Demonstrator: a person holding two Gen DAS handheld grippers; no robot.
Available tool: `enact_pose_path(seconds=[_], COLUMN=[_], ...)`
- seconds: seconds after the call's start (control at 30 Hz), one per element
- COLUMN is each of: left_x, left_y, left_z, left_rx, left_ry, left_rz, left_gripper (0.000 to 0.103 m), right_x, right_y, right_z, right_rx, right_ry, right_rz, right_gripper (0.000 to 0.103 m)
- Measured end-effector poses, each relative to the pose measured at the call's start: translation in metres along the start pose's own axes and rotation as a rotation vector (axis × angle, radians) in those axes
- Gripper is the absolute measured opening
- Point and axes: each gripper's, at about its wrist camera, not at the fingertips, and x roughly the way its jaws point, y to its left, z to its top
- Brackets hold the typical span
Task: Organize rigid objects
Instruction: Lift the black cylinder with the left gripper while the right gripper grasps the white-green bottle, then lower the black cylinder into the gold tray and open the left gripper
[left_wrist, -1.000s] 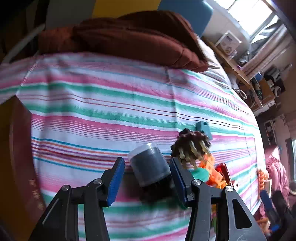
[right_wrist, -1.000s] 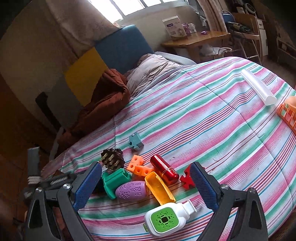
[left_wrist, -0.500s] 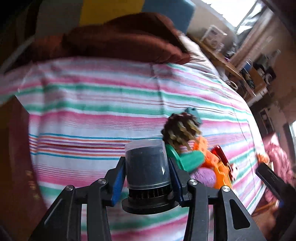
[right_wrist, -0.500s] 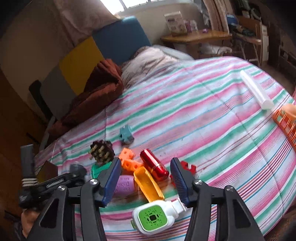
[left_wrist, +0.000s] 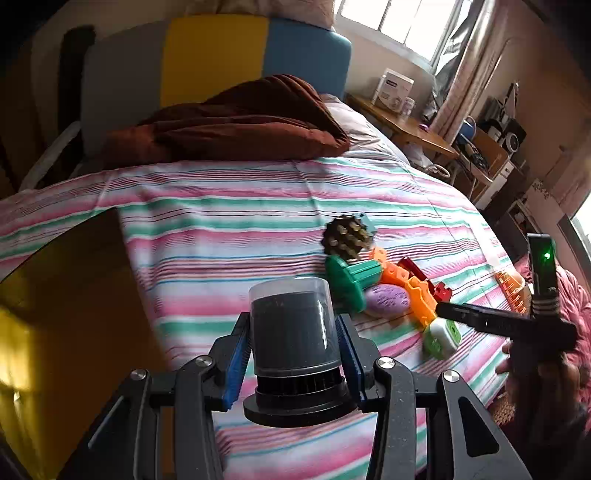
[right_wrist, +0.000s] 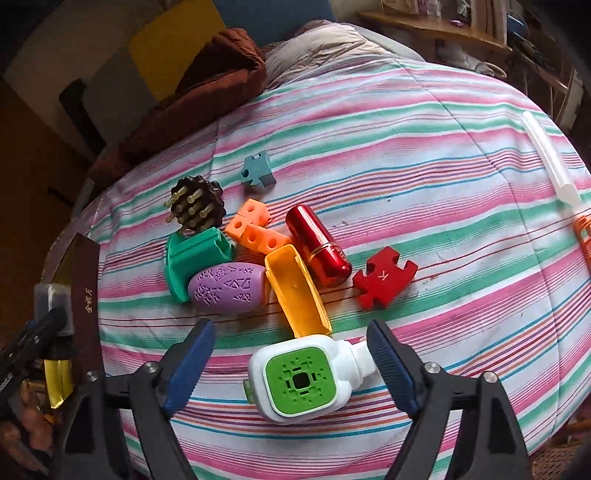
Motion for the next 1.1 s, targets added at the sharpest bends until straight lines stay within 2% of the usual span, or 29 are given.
enact_pose_path(seconds=[0.23,0.4,0.47,0.57,0.7,0.93,1.1], left_x=[-0.045,-0.064,-0.065,-0.061,-0.054,-0.036,-0.031], left_y=[0.06,0.119,0.15,0.192,0.232,0.259,0.264], left_z=[-0.021,-0.034,-0.039,-0.046,-0.049,-0.044,-0.036], left_rx=[-0.066,-0.153,-0.212,-0.293,-0.352,-0.338,-0.327], left_ry=[-0.03,-0.027,-0.013,0.009,0.028,0.048,0.047], left_rz=[0.06,0.146,0.186,0.246,0.306,0.369,0.385], left_gripper=[0.045,0.046,0.046,0.045,0.046,0.046,0.046], right_x=[0.011,0.022,0.029,0.03,0.028,0.031,0.034], right_y=[-0.003,0.005,0.006,0.014,0.016,0.018,0.015], right_z=[-0.003,-0.009,-0.011,-0.014,-0.013,-0.016,-0.012], right_rx=[0.001,-0.047,-0.06,-0.105,-0.119,-0.126,-0.134], right_ry=[0.063,0.109,0.145,0.139,0.13,0.13,0.129], right_rz=[-0.013,-0.084,-0.113,-0.154,-0.166,-0.17,-0.173], right_gripper=[0.087,0.089,0.086,0.085,0.085,0.085,0.085])
